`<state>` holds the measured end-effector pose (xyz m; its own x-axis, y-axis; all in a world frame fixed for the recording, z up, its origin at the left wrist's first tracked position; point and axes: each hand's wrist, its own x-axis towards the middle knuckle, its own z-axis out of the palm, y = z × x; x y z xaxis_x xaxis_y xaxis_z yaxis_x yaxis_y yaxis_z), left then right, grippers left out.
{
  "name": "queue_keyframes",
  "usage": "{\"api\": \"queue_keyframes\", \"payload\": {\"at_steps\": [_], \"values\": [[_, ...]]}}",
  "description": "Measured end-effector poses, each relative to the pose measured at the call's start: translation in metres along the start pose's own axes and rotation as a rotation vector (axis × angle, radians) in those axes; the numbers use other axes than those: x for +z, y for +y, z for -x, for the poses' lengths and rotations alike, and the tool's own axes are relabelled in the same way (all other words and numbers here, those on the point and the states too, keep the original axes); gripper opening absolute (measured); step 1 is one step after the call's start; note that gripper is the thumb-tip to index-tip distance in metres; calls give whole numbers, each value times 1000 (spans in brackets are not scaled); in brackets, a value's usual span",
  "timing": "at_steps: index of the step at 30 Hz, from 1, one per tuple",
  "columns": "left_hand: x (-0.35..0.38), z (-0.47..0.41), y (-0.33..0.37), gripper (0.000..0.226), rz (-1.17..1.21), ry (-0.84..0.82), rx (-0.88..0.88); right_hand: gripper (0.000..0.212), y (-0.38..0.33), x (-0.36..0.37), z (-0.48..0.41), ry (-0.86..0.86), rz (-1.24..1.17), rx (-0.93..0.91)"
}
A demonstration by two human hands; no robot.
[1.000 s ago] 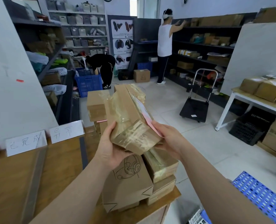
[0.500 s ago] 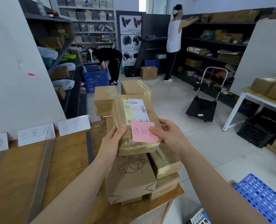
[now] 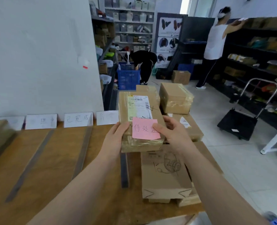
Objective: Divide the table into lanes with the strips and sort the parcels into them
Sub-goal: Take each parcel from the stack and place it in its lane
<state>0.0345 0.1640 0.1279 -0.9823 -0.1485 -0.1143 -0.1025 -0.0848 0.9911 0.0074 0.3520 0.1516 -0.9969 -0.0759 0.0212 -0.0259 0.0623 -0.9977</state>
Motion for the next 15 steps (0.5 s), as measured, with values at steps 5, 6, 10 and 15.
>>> {"api": "queue_keyframes", "payload": {"at_steps": [5, 6, 10, 15], "values": [[-75, 9, 2, 58, 39, 51, -8, 44, -10, 77, 3, -54, 54, -16], [-93, 11, 4, 77, 53, 68, -3, 43, -11, 95, 3, -68, 53, -12], [-167, 22, 8, 102, 57, 143, 1, 31, -15, 169, 7, -148, -17, 26], [-266, 44, 16, 78, -35, 184, 8, 30, -14, 268, 18, -230, -37, 69]]}}
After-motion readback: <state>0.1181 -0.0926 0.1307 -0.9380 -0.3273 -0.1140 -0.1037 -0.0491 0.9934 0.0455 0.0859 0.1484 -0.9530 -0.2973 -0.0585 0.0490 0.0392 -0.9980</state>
